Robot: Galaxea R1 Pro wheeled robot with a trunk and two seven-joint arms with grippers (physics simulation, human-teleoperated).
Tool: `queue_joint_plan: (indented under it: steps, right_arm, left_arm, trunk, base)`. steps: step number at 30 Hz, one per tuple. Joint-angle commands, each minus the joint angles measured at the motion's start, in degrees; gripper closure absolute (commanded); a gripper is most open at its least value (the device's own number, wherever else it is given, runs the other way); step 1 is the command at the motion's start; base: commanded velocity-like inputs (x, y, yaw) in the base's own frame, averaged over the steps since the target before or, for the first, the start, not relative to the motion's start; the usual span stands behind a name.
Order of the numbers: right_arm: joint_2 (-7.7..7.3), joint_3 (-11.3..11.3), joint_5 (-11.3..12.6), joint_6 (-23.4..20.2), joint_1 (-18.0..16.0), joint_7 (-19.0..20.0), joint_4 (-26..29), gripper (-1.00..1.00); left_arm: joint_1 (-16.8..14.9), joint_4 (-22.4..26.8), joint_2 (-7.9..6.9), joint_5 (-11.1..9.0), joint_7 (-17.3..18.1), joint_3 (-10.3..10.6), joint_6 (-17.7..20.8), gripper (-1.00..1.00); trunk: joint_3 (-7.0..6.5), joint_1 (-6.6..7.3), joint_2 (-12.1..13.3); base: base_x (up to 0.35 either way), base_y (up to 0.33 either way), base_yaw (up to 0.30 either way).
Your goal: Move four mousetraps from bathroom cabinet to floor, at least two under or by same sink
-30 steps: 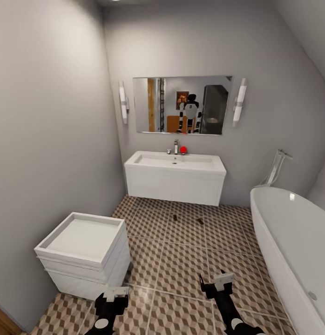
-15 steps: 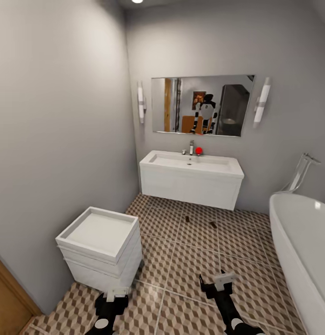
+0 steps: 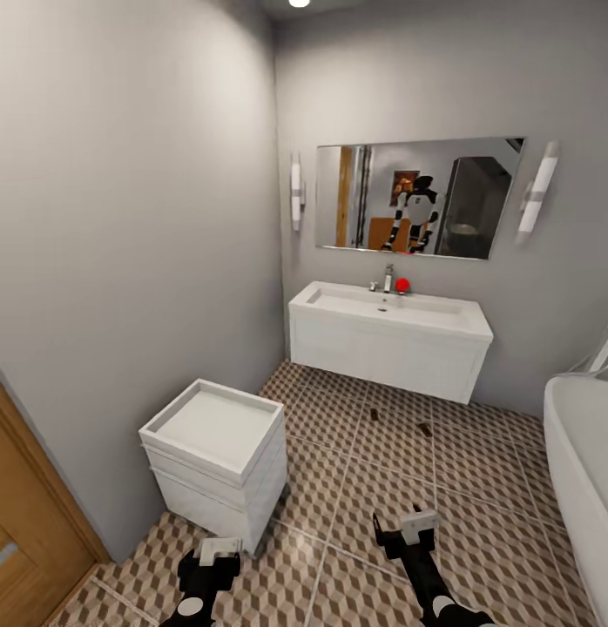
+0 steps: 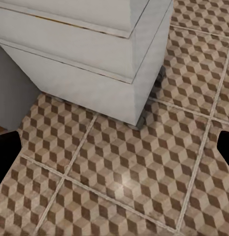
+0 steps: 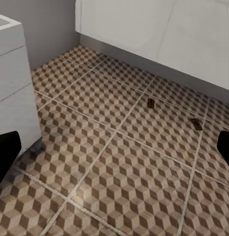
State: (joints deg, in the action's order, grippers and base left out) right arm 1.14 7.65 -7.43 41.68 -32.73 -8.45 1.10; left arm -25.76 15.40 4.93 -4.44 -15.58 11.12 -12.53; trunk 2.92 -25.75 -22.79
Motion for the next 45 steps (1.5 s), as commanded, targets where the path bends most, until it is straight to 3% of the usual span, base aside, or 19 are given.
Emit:
queue_joint_plan:
  steps: [1, 45]
  right_arm:
    - [0.00, 0.2, -0.6, 0.1, -0.1, -0.6, 0.0, -1.00]
    - [0.00, 0.2, -0.6, 0.0, -0.1, -0.6, 0.0, -1.00]
  left_arm:
    - [-0.1, -0.1, -0.01, -0.5, -0.3, 0.5, -0.2, -1.00]
    - [-0.1, -0.5, 0.10, -0.5, -0.3, 0.5, -0.2, -1.00]
  trunk:
    - [0.13, -0.04, -0.1]
    - [0.13, -0.04, -0.1]
  base:
    - [0.000, 0.000, 0.225]
    - [0.000, 0.000, 0.235]
